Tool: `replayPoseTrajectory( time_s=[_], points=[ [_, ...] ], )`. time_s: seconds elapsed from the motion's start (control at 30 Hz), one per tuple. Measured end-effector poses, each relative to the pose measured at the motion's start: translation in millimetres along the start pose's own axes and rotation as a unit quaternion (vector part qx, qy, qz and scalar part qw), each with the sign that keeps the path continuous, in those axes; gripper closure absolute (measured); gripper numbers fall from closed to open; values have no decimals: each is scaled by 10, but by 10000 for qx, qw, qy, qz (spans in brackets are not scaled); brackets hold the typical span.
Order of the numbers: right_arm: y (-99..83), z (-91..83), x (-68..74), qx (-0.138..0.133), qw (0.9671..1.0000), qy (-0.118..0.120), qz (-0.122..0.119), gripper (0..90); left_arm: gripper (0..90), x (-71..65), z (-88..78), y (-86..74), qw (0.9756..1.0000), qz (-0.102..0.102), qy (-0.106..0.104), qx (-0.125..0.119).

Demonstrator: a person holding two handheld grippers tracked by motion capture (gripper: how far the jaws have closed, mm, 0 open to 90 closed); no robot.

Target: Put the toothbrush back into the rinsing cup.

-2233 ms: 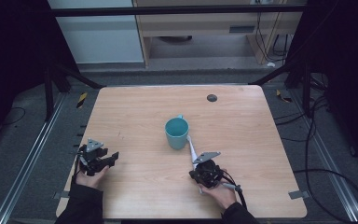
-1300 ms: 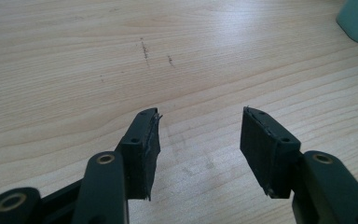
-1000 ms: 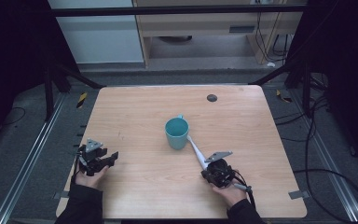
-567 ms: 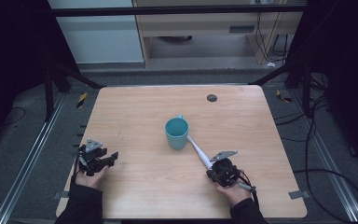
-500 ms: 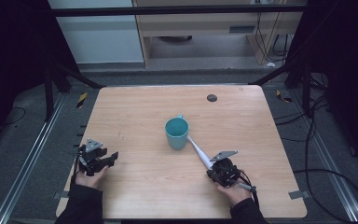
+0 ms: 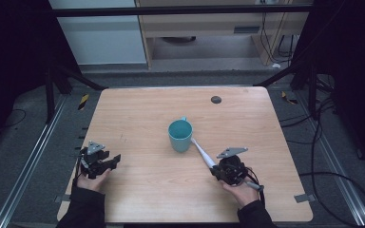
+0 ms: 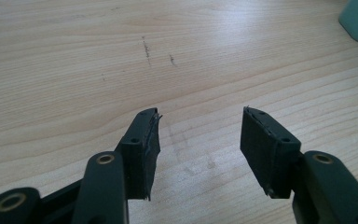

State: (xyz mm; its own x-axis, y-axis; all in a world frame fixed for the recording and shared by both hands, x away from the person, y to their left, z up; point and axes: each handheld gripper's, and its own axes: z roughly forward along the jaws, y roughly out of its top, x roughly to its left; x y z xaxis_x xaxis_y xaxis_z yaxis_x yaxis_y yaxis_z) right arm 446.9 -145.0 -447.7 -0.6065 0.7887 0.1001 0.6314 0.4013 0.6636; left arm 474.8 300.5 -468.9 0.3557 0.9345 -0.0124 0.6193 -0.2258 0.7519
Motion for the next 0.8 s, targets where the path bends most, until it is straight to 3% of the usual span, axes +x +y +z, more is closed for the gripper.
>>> replayPoseTrajectory(
  time_s=[0.1,0.23,0.3,0.37,0.8],
  points=[
    [100,-50,-54,60,9999,-75,101,655,462,-5,6,3,10000,8,4,2],
    [246,-56,-105,420,9988,-66,224,553,460,-3,15,4,10000,-5,-2,21],
    [310,-10,-117,752,9969,-37,209,544,459,2,15,2,10000,-4,-6,18],
    [359,23,-117,879,9960,-143,101,545,459,5,11,1,10000,-7,-9,10],
    [463,228,-165,1438,9895,-146,-2,528,456,8,17,0,10000,-2,-25,40]
  ],
)
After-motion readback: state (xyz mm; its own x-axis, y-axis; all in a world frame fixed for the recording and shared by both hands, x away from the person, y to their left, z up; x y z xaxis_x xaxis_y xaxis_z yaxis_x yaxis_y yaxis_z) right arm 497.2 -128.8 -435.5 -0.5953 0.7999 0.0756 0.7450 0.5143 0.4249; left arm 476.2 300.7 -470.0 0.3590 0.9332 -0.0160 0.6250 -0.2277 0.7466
